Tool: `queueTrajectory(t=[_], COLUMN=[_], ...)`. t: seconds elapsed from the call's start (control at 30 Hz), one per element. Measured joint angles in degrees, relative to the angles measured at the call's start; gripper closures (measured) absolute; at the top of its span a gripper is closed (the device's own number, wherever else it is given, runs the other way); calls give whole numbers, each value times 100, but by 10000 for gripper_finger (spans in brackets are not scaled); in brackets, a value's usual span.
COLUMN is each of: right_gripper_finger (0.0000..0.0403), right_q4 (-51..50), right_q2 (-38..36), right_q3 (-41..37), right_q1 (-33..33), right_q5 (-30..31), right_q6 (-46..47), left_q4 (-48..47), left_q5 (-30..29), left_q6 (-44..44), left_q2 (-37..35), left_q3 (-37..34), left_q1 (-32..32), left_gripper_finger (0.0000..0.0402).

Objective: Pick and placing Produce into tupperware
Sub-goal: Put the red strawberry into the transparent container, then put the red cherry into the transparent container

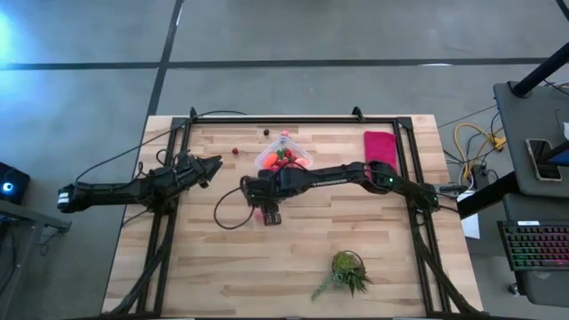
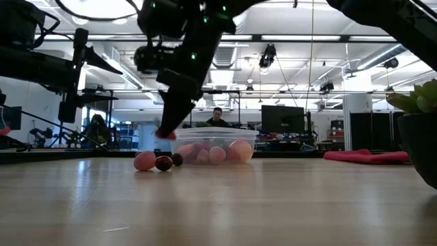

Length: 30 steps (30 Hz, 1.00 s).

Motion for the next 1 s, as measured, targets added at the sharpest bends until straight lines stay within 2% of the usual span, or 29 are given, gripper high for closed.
queueTrajectory(t=[0.13,0.23,0.33,0.4,0.47,0.57,0.7,0.9,1.0], right_gripper_finger=[253,253,251,248,243,233,207,163,150], right_q4=[-929,-1665,-1970,-2288,-2786,-3050,-2881,-2409,-2140], right_q2=[-4,-11,-261,-372,-400,-379,-369,-365,-365], right_q3=[669,1227,1161,1135,1131,993,781,538,527], right_q1=[-51,-231,-448,-662,-923,-1243,-1315,-1223,-1082], right_q5=[1169,1313,1564,1511,1204,794,404,298,47], right_q6=[545,1114,1785,2287,2668,2788,2800,3097,2894], left_q4=[2,0,2,2,-2,2,3,0,-2], left_q5=[0,-2,0,-2,-2,-2,-2,-1,0], left_q6=[2,1,2,2,1,2,0,1,0], left_q2=[-2,3,-2,-5,3,-2,-7,1,-3], left_q3=[0,0,0,0,0,0,0,0,0], left_q1=[2,2,1,0,2,2,2,1,2], left_gripper_finger=[146,146,146,146,146,146,146,146,146])
